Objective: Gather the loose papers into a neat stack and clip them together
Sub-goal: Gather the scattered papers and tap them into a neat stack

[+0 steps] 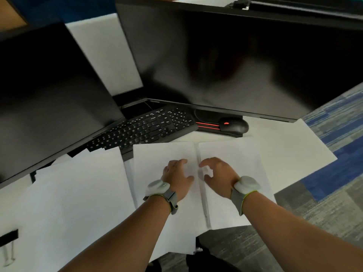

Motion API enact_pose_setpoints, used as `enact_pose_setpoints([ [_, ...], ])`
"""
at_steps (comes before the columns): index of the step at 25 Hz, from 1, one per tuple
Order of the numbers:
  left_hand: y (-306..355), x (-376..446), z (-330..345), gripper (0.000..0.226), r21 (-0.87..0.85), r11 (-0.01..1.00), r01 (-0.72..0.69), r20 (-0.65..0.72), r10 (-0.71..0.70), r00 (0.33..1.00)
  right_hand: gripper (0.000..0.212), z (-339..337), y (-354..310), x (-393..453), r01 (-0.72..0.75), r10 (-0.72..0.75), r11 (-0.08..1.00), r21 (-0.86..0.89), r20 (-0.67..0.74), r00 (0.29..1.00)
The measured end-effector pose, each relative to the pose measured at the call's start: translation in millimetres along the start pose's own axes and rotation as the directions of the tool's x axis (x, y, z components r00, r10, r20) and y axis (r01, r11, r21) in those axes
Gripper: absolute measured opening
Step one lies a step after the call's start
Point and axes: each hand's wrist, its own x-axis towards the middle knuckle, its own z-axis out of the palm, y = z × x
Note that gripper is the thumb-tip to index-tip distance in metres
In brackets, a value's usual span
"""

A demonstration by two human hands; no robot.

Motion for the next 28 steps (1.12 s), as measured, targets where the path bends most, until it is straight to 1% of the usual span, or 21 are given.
enact_pose_setpoints([
  [2,-26.5,-0.2,-14.8,0.059,0.070,0.997,0.020,-0.086,-0.014,0.996,0.047,18.1,-23.3,6.5,0.049,-0.047,0.998,-0.031,0.053,0.997],
  [3,-43.3,-1.4,-24.0,0.059,0.097,0.994,0.047,-0.124,-0.035,0.992,0.051,28.7,-34.4,10.3,0.053,-0.049,0.997,-0.055,0.074,0.996],
  [5,-75.4,-6.0,-43.7,0.060,0.151,0.982,0.111,-0.192,-0.081,0.978,0.060,47.5,-50.3,15.3,0.019,-0.006,0.993,-0.113,0.115,0.993],
  [7,-108.5,-13.0,-65.0,0.062,0.231,0.960,0.156,-0.279,-0.089,0.956,0.069,64.0,-61.9,19.4,-0.034,0.061,0.983,-0.178,0.146,0.987],
  [9,-140.7,-21.5,-84.1,0.066,0.287,0.940,0.183,-0.377,-0.064,0.924,0.076,78.3,-67.7,20.8,-0.082,0.113,0.971,-0.224,0.131,0.985],
  [11,-172.0,-29.7,-100.9,0.069,0.301,0.932,0.204,-0.441,-0.054,0.896,0.077,89.4,-76.2,22.1,-0.102,0.132,0.963,-0.247,0.105,0.986],
  [13,-197.3,-36.4,-111.2,0.076,0.297,0.920,0.255,-0.450,-0.101,0.887,0.075,95.6,-82.1,23.4,-0.094,0.119,0.964,-0.248,0.086,0.989],
  [14,-207.7,-39.5,-114.7,0.080,0.292,0.910,0.294,-0.449,-0.140,0.882,0.075,97.5,-84.8,23.4,-0.100,0.116,0.964,-0.245,0.052,0.992],
  [16,-226.8,-46.7,-123.2,0.089,0.278,0.889,0.365,-0.453,-0.214,0.865,0.077,102.3,-91.0,23.1,-0.172,0.163,0.953,-0.250,-0.055,0.985],
  [17,-234.4,-49.9,-127.0,0.094,0.263,0.880,0.396,-0.456,-0.249,0.855,0.078,104.1,-93.4,22.5,-0.222,0.207,0.945,-0.240,-0.084,0.975],
  [18,-240.9,-52.6,-130.1,0.098,0.245,0.871,0.425,-0.453,-0.285,0.845,0.079,106.3,-95.0,21.5,-0.260,0.247,0.938,-0.229,-0.082,0.966],
  [20,-251.4,-55.1,-134.1,0.104,0.206,0.858,0.470,-0.436,-0.349,0.829,0.081,111.0,-98.7,19.0,-0.283,0.285,0.930,-0.234,-0.028,0.958],
  [23,-256.8,-54.7,-133.6,0.107,0.130,0.885,0.447,-0.385,-0.370,0.845,0.083,118.2,-109.4,17.7,-0.261,0.277,0.933,-0.249,0.030,0.960],
  [28,-230.3,-52.1,-114.7,0.094,0.048,0.947,0.317,-0.290,-0.291,0.912,0.077,124.9,-140.7,16.6,-0.205,0.238,0.948,-0.244,0.114,0.965],
])
